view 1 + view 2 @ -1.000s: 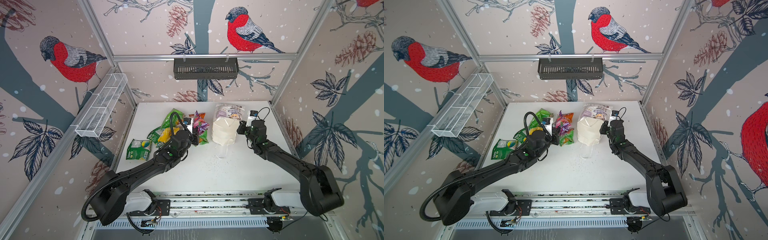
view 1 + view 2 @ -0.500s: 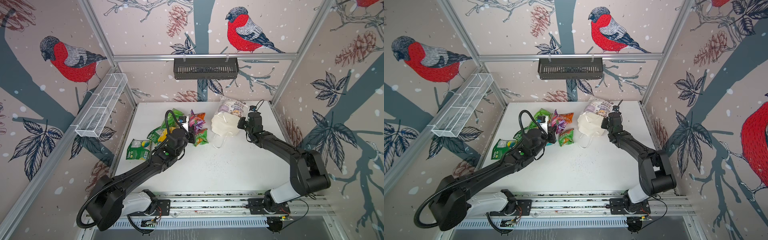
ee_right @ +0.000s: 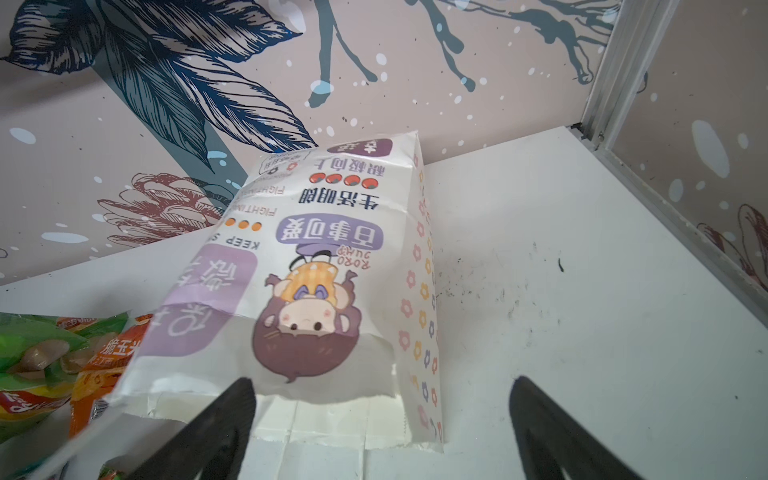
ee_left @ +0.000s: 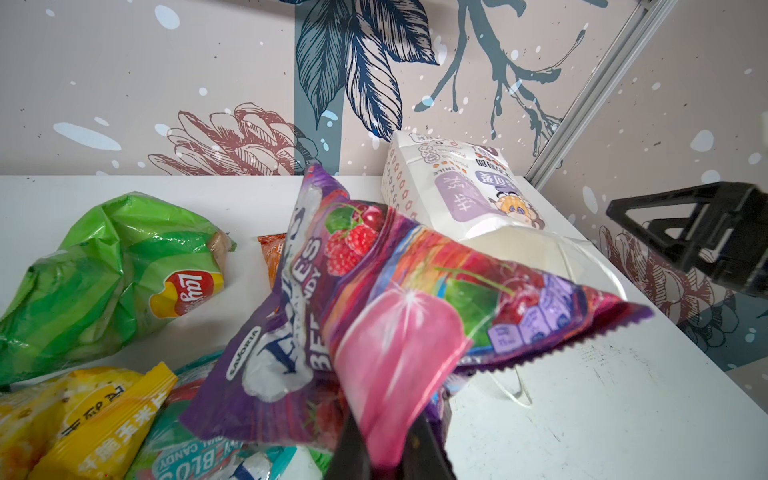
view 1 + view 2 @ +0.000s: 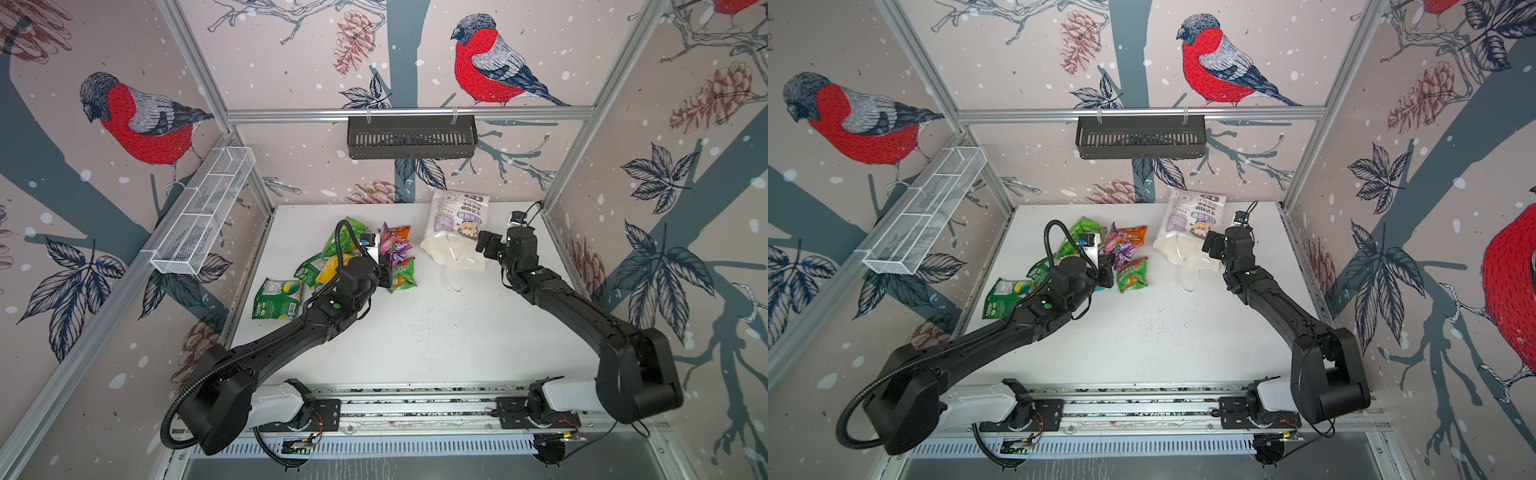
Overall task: Take the snacks out of the paper bag
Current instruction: 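Carry the Fox's bag toward the snacks while the right gripper releases the bag, then lower the Fox's bag onto the table and open the left gripper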
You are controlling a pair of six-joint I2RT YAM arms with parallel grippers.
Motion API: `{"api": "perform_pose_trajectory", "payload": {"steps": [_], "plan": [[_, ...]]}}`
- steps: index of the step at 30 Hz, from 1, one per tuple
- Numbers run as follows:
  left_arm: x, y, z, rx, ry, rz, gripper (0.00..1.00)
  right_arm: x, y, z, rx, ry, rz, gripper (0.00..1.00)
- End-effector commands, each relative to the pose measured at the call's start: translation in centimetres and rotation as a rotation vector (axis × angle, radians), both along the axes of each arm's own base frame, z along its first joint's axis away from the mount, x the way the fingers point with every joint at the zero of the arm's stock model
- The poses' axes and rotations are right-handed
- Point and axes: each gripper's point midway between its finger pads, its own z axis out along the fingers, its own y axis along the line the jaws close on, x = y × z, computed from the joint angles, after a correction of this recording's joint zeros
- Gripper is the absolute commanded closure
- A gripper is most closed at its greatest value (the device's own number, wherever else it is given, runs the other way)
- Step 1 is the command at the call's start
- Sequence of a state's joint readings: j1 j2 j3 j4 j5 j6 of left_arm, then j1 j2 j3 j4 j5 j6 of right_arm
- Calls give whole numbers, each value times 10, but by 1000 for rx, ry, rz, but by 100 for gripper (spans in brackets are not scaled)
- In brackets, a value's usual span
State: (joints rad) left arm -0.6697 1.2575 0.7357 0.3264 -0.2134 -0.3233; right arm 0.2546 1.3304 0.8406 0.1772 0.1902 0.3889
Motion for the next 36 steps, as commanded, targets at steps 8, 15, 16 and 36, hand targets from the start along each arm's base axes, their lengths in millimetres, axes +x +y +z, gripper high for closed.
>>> {"api": "perform_pose_trajectory", "payload": {"steps": [8,15,16,36], "plan": [[33,17,5,-14,-107,85,100,-43,-20,19,39,-186,-52,0],[58,16,-23,7,-45,97,100,-73,-34,19,50,-278,-85,0],[61,15,-28,13,-36,98,100,-77,-35,19,55,-293,-87,0],[96,1,-93,70,148,87,100,-104,-57,-5,52,-313,-157,0]]}}
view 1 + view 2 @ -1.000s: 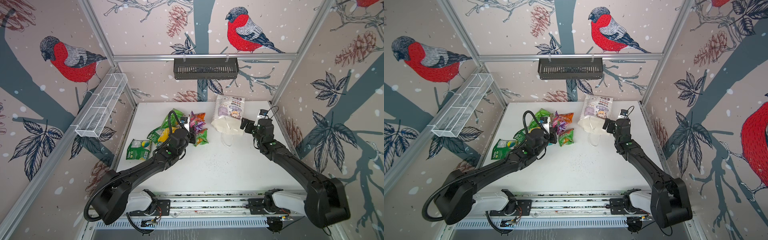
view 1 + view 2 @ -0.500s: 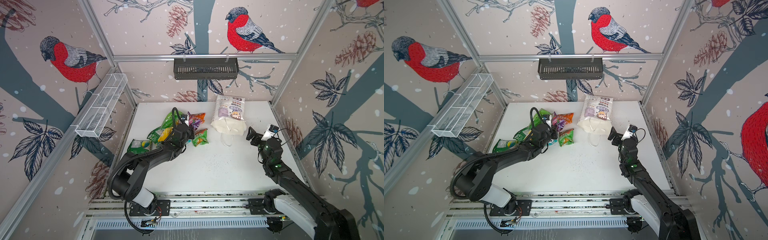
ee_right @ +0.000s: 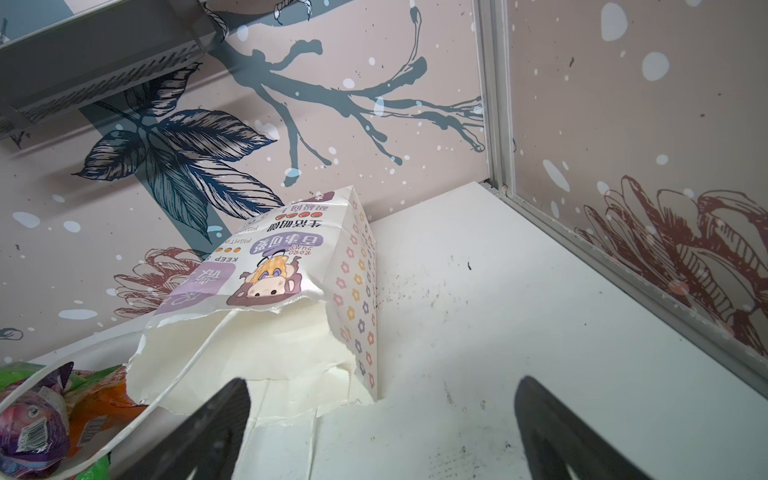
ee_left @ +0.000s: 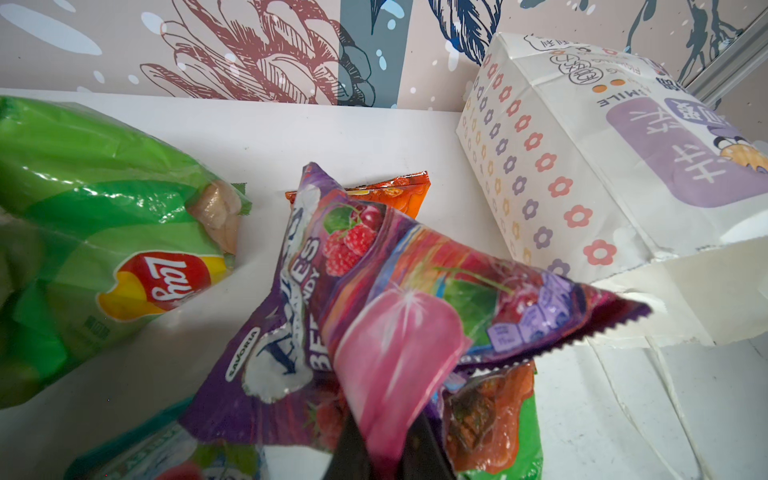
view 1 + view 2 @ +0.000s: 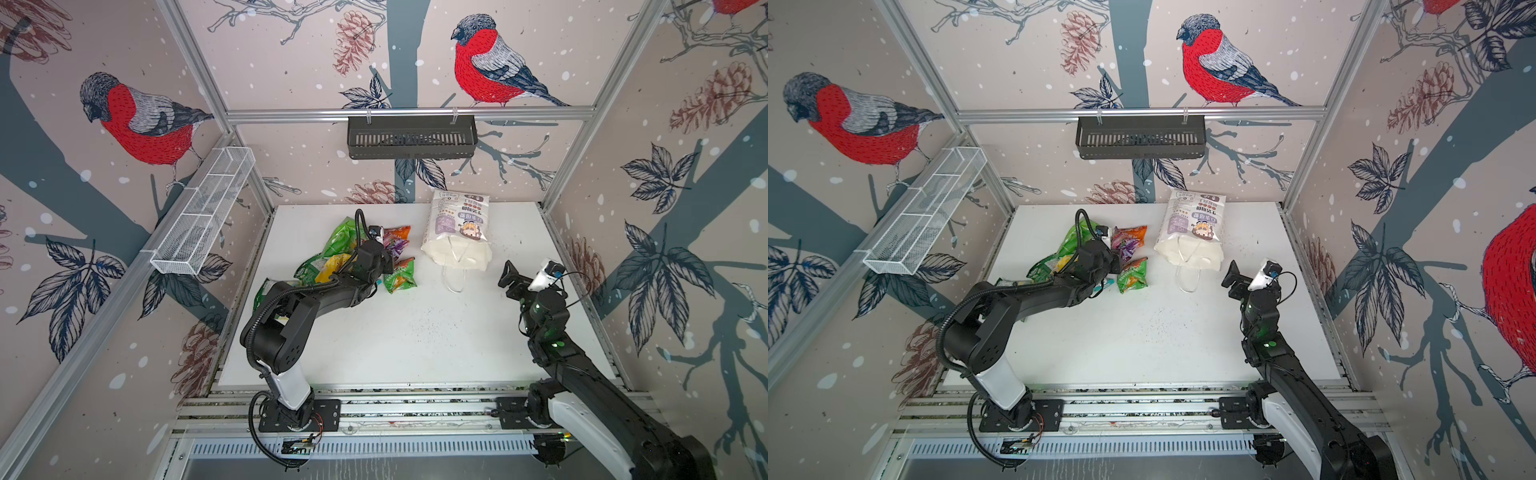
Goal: Take the snacks out of the paper bag
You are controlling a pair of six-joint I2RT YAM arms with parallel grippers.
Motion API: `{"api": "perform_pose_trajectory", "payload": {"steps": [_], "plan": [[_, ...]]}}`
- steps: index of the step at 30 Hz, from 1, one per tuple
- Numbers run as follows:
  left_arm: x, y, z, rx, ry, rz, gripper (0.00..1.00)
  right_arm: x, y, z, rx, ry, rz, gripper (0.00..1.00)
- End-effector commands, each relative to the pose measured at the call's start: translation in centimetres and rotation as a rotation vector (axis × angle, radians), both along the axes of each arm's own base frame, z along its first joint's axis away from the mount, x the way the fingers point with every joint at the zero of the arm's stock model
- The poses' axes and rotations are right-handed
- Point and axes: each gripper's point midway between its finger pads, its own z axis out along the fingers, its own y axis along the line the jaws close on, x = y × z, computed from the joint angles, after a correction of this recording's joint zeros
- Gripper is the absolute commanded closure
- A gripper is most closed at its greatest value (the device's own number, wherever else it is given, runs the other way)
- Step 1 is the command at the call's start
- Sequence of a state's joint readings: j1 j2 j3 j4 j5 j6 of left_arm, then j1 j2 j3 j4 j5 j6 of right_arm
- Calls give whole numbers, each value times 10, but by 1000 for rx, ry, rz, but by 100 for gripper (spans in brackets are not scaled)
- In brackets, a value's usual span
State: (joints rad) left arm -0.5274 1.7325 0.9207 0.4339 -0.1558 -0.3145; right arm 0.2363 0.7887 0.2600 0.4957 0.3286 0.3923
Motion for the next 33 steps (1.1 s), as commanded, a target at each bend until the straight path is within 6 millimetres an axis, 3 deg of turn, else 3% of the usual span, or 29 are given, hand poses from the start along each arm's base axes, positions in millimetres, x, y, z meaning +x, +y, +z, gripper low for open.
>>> {"api": "perform_pose_trajectory", "payload": {"steps": [1,11,22,25,33], "plan": [[3,0,5,-16,-11,6,100,2,1,6,11,-28,6,0],[6,5,4,24,-12,30,75,3,0,2,3,-14,11,0],[0,0,34,-15,-60,-12,69,3,2,1,2,-15,31,0],[-4,0,47,-31,-85,-23,60,3,3,-1,2,-10,34,0],[-31,15,89,-23,-271,-34,21,4,-2,-6,2,-16,12,0]]}}
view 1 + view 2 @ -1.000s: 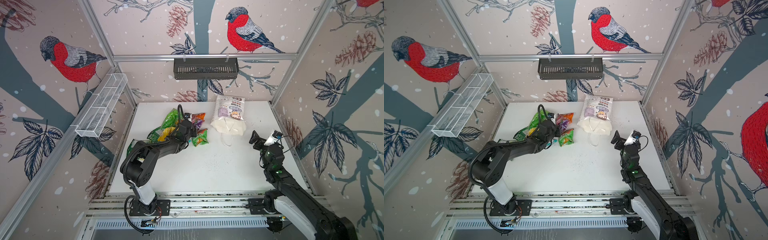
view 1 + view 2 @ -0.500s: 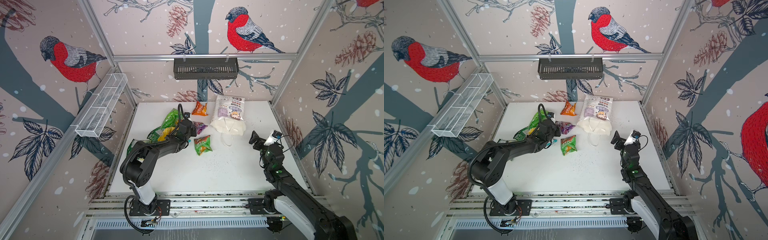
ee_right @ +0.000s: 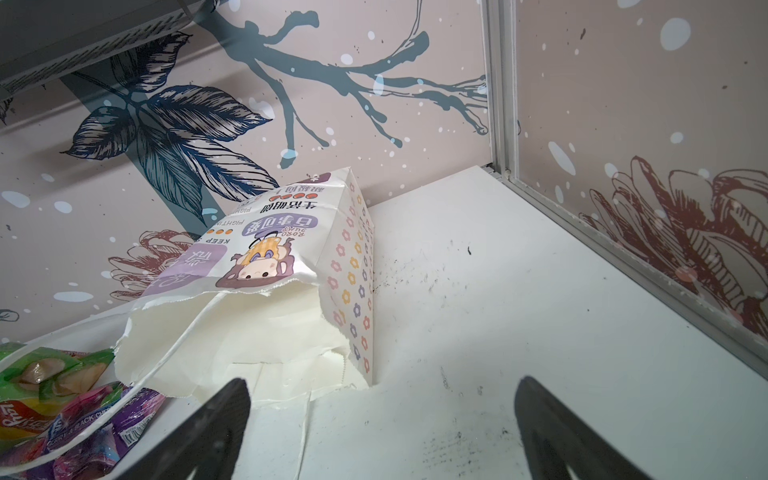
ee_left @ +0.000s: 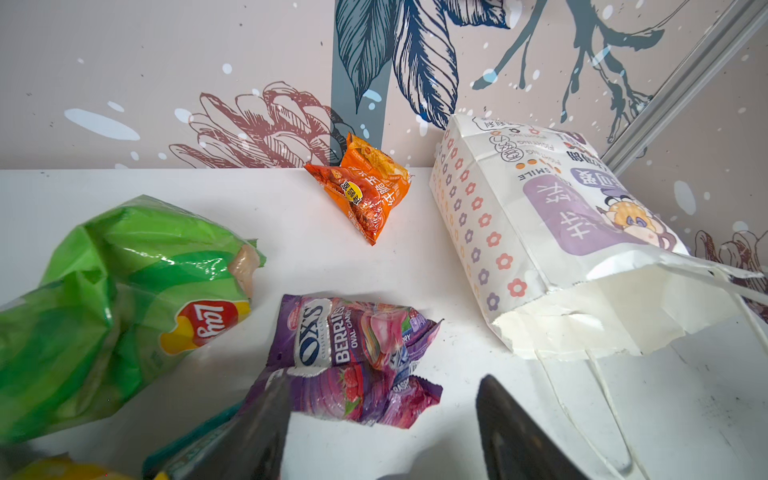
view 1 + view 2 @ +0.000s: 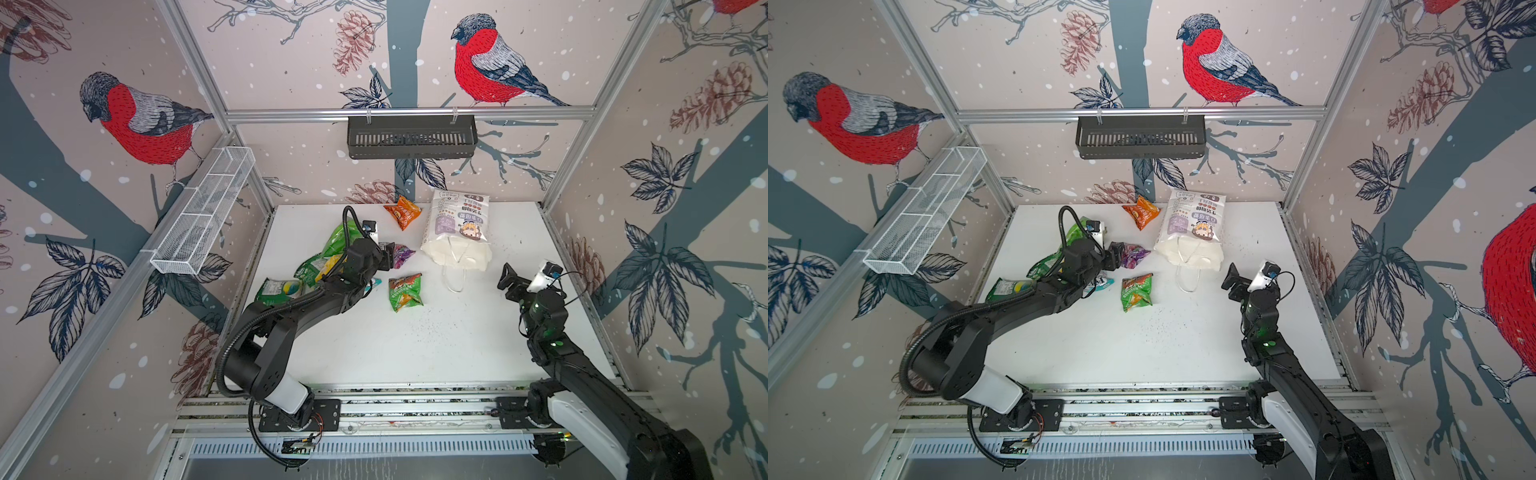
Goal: Take the snacks out of the paper bag
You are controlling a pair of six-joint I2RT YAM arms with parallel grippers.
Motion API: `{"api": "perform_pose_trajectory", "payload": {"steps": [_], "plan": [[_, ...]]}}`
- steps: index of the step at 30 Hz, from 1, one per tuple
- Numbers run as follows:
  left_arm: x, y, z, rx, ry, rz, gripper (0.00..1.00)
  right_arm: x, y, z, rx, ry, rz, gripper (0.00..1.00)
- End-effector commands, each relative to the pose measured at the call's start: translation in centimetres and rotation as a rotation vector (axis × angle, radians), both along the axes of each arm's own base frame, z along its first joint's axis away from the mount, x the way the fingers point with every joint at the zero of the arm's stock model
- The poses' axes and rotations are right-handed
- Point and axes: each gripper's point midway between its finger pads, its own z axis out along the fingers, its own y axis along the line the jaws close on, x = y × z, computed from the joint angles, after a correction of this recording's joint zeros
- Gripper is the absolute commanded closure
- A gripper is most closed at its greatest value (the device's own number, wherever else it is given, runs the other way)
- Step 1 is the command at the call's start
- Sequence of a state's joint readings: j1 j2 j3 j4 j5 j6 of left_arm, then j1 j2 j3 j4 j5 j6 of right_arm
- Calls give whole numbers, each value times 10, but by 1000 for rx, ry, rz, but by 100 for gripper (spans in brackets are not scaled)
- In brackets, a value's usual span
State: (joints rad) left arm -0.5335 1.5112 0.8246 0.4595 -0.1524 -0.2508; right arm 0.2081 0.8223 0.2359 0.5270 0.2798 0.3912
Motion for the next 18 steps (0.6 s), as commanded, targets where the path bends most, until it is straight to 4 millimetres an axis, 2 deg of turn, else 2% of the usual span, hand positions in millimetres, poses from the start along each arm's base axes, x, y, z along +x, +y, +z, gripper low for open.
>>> {"api": "perform_pose_trajectory", "payload": {"steps": [1,5,12,18], "plan": [[-9,9,27,2,-148,12,18,2,-3,8,1,-42,-14,0],[-27,36,30,19,-237,94,13,0,-6,4,-8,-46,-31,0],[-45,71,18,107,-267,205,4,-3,-10,1,-39,-76,-47,0],[-60,97,15,139,-323,294,4,-4,-21,-1,-50,-95,-107,0]]}}
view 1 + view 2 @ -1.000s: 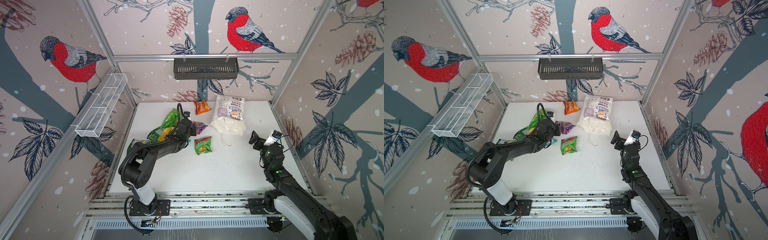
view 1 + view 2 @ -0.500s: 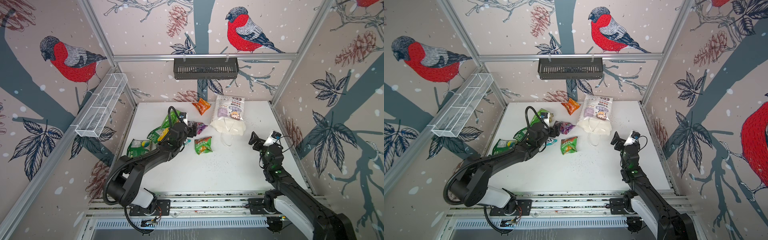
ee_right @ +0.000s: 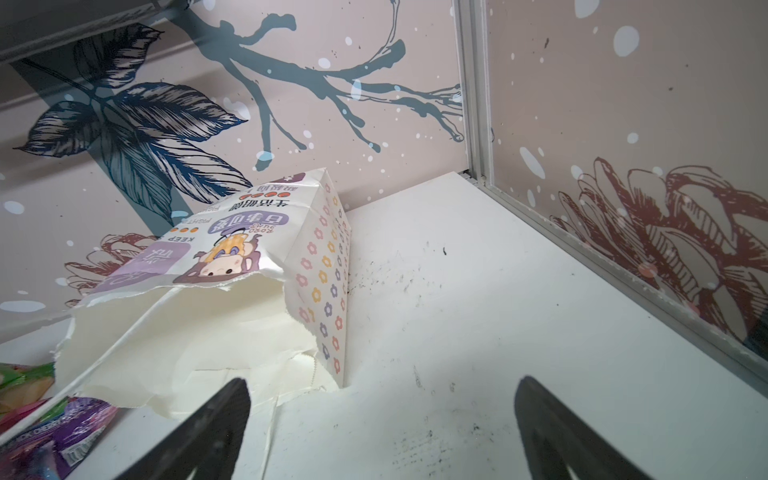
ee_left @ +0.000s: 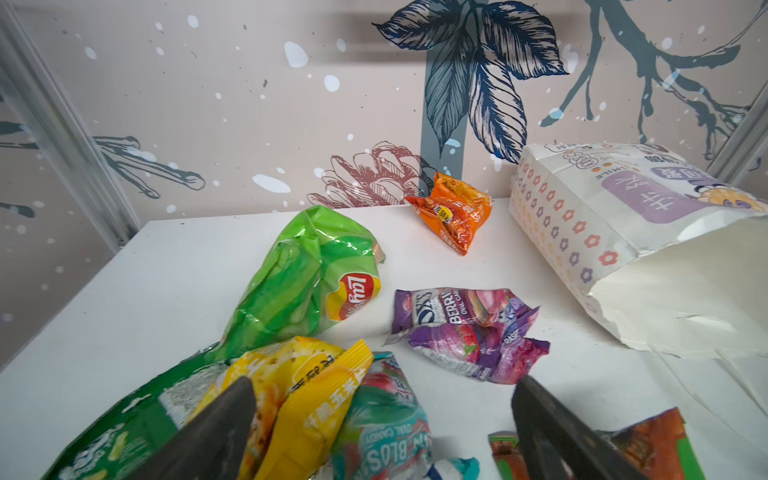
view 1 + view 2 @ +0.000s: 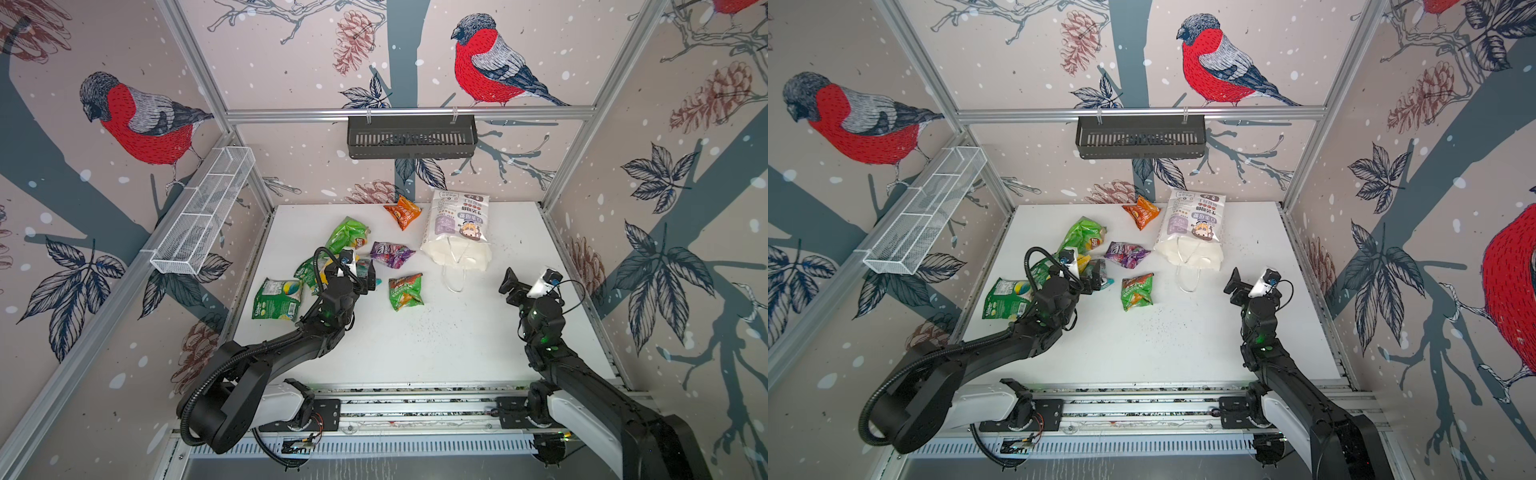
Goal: Take the snacks out of the paper bag
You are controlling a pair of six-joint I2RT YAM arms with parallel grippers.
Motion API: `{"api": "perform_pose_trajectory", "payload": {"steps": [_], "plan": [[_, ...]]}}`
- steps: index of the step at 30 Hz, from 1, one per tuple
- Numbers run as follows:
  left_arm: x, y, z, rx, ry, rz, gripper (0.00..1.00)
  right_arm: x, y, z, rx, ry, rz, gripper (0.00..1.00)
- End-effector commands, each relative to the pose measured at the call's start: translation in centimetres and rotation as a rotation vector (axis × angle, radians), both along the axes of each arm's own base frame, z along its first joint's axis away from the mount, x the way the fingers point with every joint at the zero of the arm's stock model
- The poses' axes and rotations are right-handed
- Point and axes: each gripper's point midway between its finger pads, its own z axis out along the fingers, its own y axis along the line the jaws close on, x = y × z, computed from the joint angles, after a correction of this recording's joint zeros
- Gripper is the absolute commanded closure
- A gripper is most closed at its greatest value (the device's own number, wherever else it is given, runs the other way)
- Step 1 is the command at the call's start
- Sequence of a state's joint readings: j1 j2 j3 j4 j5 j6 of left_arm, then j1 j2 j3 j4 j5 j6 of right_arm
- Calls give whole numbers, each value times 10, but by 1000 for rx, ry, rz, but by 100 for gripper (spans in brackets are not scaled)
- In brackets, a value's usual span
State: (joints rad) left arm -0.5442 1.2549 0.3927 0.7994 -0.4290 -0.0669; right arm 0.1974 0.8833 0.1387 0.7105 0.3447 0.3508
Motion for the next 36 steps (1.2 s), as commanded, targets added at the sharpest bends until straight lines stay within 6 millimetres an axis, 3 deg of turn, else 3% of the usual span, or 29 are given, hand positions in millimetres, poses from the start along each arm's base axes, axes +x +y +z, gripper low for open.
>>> {"api": "perform_pose_trajectory", "payload": {"steps": [1,6,11,15,18,23,30,36], "plan": [[-3,18,24,6,-117,85,3,0,-7,18,-9,-74,-39,0],[-11,39,31,39,-153,179,3,-13,-24,24,-36,-113,-129,0],[-16,79,21,152,-160,382,3,-29,-55,28,-60,-205,-287,0],[-29,91,20,220,-236,394,3,-13,-65,19,-68,-163,-326,0],[-43,111,23,206,-319,453,3,-4,-67,25,-89,-181,-332,0],[-32,112,12,275,-302,457,3,-3,-72,25,-130,-176,-335,0],[-53,139,16,112,-346,440,3,-10,-84,9,-95,-143,-356,0],[-48,132,13,120,-330,380,3,-13,-88,3,-70,-143,-363,0]]}}
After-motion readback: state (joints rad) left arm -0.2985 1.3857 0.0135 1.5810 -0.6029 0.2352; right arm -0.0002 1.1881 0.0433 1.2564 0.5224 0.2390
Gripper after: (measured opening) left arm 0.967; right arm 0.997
